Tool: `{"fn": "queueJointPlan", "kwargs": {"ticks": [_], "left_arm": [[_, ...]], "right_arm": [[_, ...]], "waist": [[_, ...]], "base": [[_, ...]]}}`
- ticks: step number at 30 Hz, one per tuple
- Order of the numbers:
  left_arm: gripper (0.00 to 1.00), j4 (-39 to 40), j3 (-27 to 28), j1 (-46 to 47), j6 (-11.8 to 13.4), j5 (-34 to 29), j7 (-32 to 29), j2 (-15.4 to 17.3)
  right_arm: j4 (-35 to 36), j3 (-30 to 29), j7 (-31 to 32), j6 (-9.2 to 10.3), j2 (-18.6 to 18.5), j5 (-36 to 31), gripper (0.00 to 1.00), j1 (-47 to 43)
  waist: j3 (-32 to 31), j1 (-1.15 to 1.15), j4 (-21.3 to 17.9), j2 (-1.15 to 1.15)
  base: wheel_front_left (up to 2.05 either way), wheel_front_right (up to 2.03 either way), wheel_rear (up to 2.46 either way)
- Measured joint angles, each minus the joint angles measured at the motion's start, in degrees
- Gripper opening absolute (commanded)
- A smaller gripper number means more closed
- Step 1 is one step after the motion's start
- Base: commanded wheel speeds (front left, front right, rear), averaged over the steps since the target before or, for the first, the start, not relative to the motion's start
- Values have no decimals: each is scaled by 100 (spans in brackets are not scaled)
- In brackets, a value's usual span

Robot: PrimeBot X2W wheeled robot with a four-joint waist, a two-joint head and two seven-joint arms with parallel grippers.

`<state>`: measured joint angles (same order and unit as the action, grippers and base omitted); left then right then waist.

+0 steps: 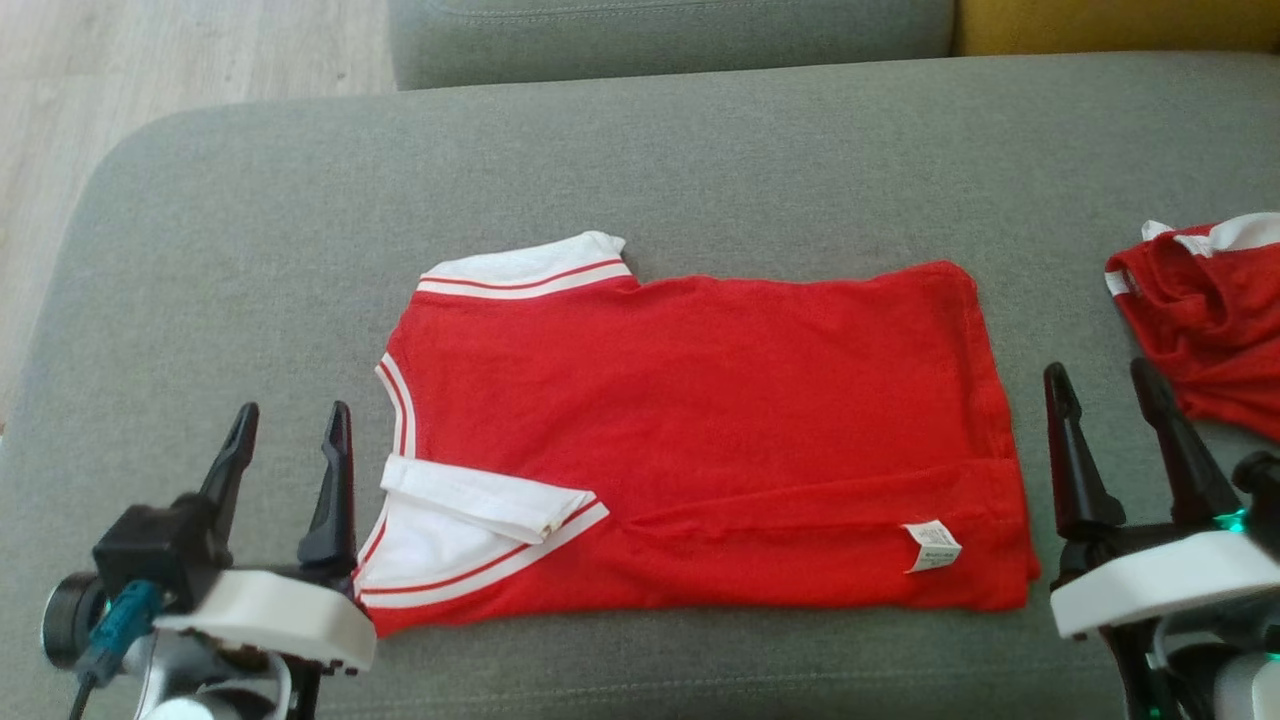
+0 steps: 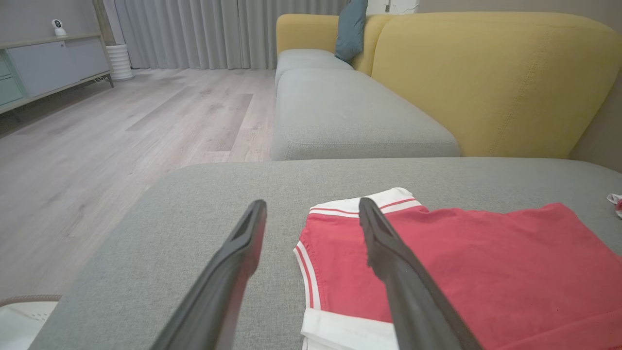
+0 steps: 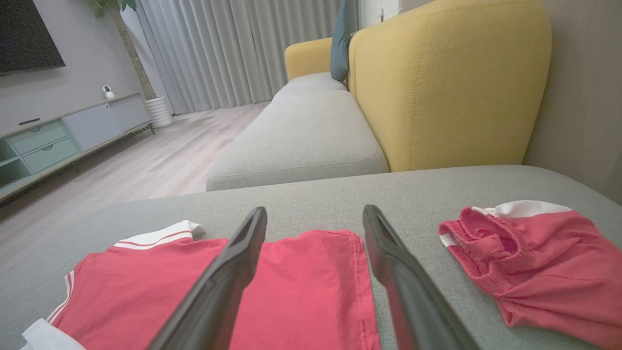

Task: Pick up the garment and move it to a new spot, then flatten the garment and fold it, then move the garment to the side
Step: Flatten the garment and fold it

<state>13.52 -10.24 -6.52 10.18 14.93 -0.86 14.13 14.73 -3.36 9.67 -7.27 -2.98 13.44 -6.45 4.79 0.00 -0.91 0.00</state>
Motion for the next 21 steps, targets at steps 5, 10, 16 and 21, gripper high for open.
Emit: {"fn": "queueJointPlan", "kwargs": {"ticks": [5, 10, 16, 21], "left_arm": [[100, -56, -26, 16, 29, -30, 92, -5], [100, -364, -193, 561, -113, -20, 266, -40], [100, -1432, -495, 2160, -638, 89, 370, -253], [100, -2885, -665, 3613, -1012, 97, 501, -486]], "right_arm": [[43, 33, 1, 0, 0, -38, 100, 2], [100, 36, 0, 0, 1, -34, 100, 139], [131, 119, -9, 0, 2, -34, 100, 497], [19, 285, -64, 0, 3, -14, 100, 772]], "waist": [[68, 0, -19, 0], [375, 0, -21, 0], [921, 1, -54, 0], [1365, 2, -173, 0]], "base": [[0, 0, 0], [0, 0, 0], [0, 0, 0], [0, 0, 0]]}}
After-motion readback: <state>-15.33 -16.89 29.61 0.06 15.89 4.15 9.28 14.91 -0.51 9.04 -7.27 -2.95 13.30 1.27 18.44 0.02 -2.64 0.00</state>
